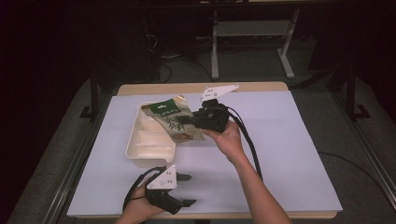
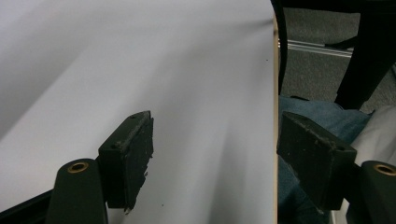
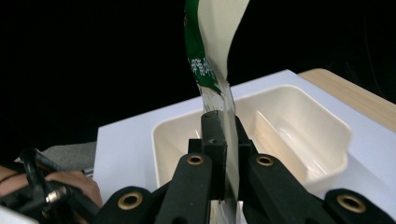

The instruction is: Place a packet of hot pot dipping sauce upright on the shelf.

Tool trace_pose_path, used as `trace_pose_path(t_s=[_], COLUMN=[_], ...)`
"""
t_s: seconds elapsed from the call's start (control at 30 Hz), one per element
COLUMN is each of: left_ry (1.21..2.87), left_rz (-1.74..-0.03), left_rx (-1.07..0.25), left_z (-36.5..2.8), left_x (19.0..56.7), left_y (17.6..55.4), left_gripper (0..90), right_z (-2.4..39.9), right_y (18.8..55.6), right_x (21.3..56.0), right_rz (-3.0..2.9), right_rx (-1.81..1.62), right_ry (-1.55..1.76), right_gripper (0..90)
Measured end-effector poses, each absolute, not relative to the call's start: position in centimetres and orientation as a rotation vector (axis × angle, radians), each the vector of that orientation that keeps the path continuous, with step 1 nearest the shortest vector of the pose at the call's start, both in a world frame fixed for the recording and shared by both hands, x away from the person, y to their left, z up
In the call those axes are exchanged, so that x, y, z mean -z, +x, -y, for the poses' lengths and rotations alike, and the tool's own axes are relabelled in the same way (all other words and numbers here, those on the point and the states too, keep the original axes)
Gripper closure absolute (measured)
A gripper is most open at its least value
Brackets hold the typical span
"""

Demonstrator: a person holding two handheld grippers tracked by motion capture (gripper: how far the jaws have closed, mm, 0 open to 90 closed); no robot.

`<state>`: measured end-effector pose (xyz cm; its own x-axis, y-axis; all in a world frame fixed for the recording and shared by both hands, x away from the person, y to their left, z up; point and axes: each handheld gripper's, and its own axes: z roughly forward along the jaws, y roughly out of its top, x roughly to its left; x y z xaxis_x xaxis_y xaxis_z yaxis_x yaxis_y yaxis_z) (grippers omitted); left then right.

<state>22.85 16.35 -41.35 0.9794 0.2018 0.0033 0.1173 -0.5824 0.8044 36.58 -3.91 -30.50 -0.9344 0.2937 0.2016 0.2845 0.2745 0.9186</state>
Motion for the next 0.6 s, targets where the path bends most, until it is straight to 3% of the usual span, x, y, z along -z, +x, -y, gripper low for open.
trace_pose_path(t_s=[0.6], left_ry=[2.188], left_rz=[-0.211], left_rx=[-0.121], left_z=[-16.5], left_x=[42.0], left_y=[22.5], left_gripper=[26.2], right_z=[-1.9], right_y=[36.7], right_x=[31.2], right_rz=[-2.562], right_rx=[-1.853], right_ry=[0.495], right_gripper=[89.8])
